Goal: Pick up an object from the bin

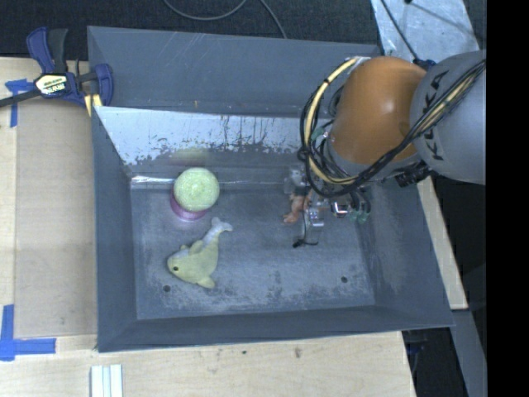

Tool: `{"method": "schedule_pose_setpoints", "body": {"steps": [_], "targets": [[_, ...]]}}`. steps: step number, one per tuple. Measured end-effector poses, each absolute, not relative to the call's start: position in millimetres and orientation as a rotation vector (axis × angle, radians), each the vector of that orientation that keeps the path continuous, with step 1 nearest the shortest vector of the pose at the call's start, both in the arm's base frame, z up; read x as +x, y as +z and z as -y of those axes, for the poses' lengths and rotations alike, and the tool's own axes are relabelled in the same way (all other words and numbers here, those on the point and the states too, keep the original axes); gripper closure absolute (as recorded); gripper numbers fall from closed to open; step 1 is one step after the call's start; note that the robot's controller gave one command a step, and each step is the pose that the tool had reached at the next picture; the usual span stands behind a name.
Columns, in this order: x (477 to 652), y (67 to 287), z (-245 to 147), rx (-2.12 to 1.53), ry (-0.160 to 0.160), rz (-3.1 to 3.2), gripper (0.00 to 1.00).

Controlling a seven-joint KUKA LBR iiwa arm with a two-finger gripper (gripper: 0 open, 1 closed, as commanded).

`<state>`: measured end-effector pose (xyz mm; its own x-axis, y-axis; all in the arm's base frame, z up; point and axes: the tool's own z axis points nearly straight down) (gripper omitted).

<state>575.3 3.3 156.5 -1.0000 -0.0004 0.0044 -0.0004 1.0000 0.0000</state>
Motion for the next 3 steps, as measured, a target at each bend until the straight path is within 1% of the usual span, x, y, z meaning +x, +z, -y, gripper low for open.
{"method": "schedule_pose_setpoints", "body": {"steps": [1, 2, 3], "targets": [[576.9, 161.5, -3.2, 0.001, 0.0, 3.145, 0.0], [597.5, 132.2, 16.1, 0.197, 0.0, 3.148, 0.0], [614.2, 114.4, 52.5, 0.099, 0.0, 3.143, 0.0]]}}
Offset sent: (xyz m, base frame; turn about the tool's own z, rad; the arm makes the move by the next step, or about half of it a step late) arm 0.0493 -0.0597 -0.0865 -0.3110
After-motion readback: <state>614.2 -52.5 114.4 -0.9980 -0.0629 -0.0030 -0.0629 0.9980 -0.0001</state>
